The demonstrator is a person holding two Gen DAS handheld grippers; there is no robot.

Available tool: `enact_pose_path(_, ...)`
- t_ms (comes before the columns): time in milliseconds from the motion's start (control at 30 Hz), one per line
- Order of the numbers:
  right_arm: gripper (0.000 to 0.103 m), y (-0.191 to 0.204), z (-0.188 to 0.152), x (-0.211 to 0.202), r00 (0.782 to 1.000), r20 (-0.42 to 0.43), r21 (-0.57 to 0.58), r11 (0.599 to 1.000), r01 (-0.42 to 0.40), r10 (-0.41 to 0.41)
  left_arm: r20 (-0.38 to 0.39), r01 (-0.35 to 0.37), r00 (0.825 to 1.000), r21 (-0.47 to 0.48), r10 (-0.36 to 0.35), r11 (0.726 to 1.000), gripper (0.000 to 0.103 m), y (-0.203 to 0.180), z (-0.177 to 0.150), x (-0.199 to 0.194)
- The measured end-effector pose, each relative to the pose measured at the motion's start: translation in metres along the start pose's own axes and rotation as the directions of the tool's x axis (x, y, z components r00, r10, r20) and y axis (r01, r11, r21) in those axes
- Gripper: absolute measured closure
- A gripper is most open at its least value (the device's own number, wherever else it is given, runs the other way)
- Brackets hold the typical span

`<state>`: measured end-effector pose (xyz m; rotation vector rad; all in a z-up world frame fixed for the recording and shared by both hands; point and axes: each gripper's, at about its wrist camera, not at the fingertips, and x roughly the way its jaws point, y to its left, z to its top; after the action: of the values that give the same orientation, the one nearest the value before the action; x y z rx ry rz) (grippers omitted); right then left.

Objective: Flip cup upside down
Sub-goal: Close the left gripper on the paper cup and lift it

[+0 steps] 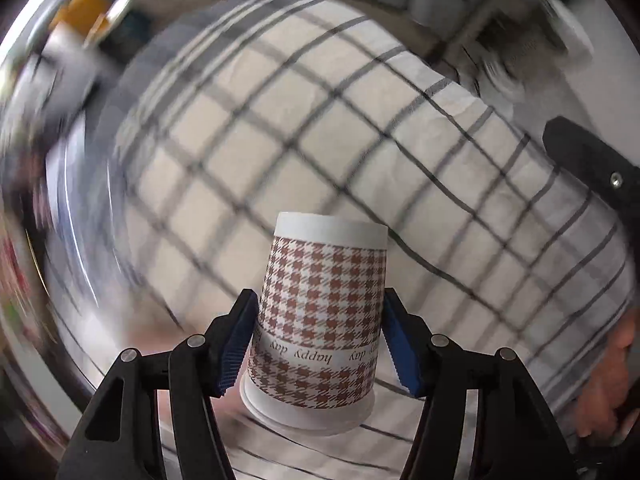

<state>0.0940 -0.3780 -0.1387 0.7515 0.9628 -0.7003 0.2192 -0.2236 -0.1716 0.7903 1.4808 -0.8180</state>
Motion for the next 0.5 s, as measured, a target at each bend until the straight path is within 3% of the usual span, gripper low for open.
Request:
enact_pose_path(100,0.0,-0.002,-0.007,-0.012,0.999,-0.037,-0.119,0.993,-0.02,0.016,-0.002,0.084,0.996,-0.173,-0.086,0.981,0.042,-0.005,-0.045,0.002)
enact_pose_path(167,0.0,-0.003,-0.014,-0.021,0.998,-0.053,-0.199,0.979,-0.035,0.025,0.008,0.13,0.991,-0.286,-0.134,0.949,0.042,-0.01,-0.074,0.004)
enact_pose_path(267,0.0,-0.008,-0.025,-0.038,0.999,-0.037,-0.284,0.958,-0.047,0.038,0.066,0.155,0.988,-0.419,-0.14,0.895,0.042,-0.019,-0.109,0.003)
enact_pose_path(300,0.0,-0.01,-0.028,-0.043,0.999,-0.035,-0.306,0.951,-0.048,0.039,0.086,0.171,0.985,-0.459,-0.148,0.872,0.042,-0.02,-0.118,0.002)
enact_pose_path(400,0.0,-0.019,-0.041,-0.049,0.998,-0.053,-0.365,0.929,-0.052,0.035,0.168,0.263,0.965,-0.588,-0.203,0.765,0.042,-0.026,-0.138,0.009)
enact_pose_path(433,0.0,-0.022,-0.044,-0.049,0.998,-0.065,-0.386,0.921,-0.05,0.028,0.204,0.306,0.952,-0.619,-0.227,0.723,0.042,-0.034,-0.144,0.015)
enact_pose_path(500,0.0,-0.029,-0.053,-0.048,0.996,-0.086,-0.435,0.9,-0.038,0.001,0.25,0.356,0.934,-0.656,-0.254,0.665,0.042,-0.044,-0.152,0.021)
